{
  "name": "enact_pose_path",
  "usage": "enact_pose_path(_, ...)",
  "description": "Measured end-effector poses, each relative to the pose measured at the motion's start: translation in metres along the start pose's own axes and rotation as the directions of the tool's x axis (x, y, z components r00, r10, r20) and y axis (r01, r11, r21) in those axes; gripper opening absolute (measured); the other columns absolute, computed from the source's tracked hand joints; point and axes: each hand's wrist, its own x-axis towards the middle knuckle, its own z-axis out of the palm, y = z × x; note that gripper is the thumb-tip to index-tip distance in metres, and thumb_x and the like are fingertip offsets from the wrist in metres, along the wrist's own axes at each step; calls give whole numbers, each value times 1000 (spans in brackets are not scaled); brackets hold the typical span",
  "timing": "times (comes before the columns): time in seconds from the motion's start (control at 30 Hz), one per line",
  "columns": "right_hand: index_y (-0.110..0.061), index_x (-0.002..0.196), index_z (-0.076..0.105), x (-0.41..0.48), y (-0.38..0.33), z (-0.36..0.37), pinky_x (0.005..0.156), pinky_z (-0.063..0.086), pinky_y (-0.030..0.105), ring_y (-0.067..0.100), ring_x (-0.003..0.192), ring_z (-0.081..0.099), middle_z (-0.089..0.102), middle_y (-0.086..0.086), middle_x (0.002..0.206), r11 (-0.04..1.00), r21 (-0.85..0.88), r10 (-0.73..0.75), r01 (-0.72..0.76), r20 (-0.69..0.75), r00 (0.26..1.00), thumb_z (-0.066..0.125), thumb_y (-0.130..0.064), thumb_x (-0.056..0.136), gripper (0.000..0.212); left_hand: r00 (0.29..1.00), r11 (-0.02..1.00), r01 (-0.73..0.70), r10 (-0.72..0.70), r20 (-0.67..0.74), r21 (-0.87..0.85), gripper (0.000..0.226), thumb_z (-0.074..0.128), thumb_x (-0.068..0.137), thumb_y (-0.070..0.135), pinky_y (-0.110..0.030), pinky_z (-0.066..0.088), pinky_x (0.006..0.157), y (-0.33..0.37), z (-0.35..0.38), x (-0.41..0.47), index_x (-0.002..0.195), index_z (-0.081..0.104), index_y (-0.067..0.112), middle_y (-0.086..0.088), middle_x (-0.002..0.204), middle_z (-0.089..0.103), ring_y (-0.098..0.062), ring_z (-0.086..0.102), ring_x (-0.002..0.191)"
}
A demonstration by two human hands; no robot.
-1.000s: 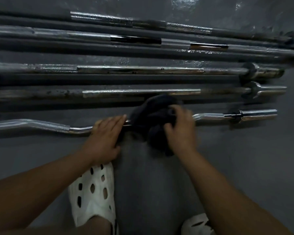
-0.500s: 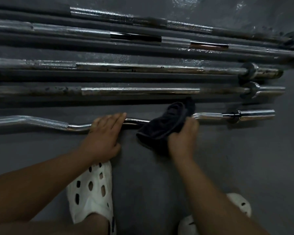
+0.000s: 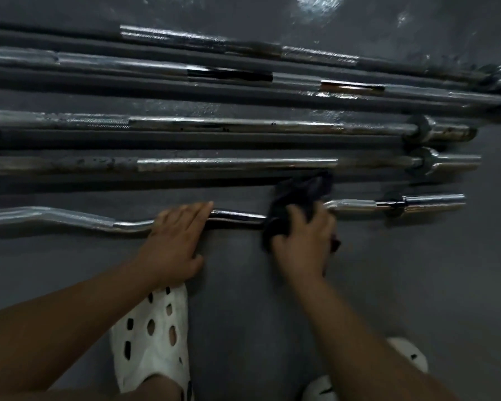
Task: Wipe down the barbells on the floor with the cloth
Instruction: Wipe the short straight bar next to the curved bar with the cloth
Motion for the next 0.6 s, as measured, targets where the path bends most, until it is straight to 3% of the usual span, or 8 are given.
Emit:
enact_pose_path(0.07, -30, 114, 59, -10, -25, 3, 90, 47, 44, 36, 119, 44, 46, 7, 135, 980, 16, -198, 198, 70, 978, 73, -31, 70, 46, 1000, 1000, 1, -1, -5, -1, 108, 60, 58, 44, -42, 19, 108, -2, -1, -3, 154, 17, 22, -6, 150, 38, -26, 34, 131)
enact_pose_path(0.17, -26, 102, 57, 20, -10, -28, 79, 44, 33, 28, 106, 50, 48, 1, 113, 905, 166, -423, 392, 251, 871, 72, -21, 73, 34, 1000, 1000, -7, 7, -14, -13, 107, 60, 57, 42, -45, 24, 108, -3, -1, -3, 154, 19, 21, -6, 149, 38, -25, 32, 130)
enact_pose_path(0.27, -20, 132, 53, 54, 45, -44, 97, 45, 39, 36, 113, 53, 50, 14, 125, 958, 220, -216, 182, 139, 966, 71, -18, 74, 61, 1000, 1000, -3, 3, -19, -9, 105, 60, 58, 41, -48, 29, 108, -2, -1, -2, 153, 21, 20, -6, 149, 38, -25, 33, 130)
enact_pose_path(0.33, -27, 154, 33, 48, 54, -38, 111, 37, 45, 44, 130, 41, 31, 24, 148, 996, 85, 25, -40, 173, 985, 72, -20, 77, 87, 1000, 1000, 1, -1, -14, -8, 105, 59, 58, 41, -47, 27, 109, -1, -1, -1, 153, 21, 20, -6, 149, 39, -25, 32, 130)
enact_pose_path(0.37, -31, 155, 30, 39, 48, -30, 116, 33, 46, 45, 137, 32, 19, 25, 156, 999, 16, 45, -49, 191, 981, 72, -21, 77, 90, 1000, 1000, 0, 0, -5, -6, 105, 59, 58, 41, -46, 25, 109, -1, -2, -1, 154, 20, 20, -6, 149, 38, -25, 32, 130)
enact_pose_path(0.43, -36, 148, 41, 17, 19, -18, 114, 35, 52, 45, 141, 25, 15, 19, 160, 997, -18, -64, 70, 236, 970, 69, -28, 73, 80, 1000, 1000, 1, -1, 4, 2, 107, 60, 58, 42, -43, 21, 108, -1, -3, -1, 154, 19, 21, -6, 149, 39, -25, 32, 130)
enact_pose_path(0.5, -37, 126, 55, -6, -8, -14, 101, 45, 53, 40, 133, 33, 31, 13, 150, 956, -22, -278, 294, 267, 923, 69, -30, 71, 58, 1000, 1000, -3, 3, 1, 10, 108, 61, 57, 43, -41, 19, 107, -2, -3, -2, 154, 20, 20, -7, 148, 41, -25, 33, 129)
enact_pose_path(0.6, -30, 100, 63, -18, 0, -27, 88, 52, 46, 35, 115, 49, 50, 7, 125, 807, 59, -580, 588, 269, 769, 67, -20, 71, 31, 1000, 1000, -13, 13, -22, 4, 107, 61, 57, 43, -41, 19, 106, -3, -2, -2, 153, 23, 18, -8, 147, 42, -25, 33, 128)
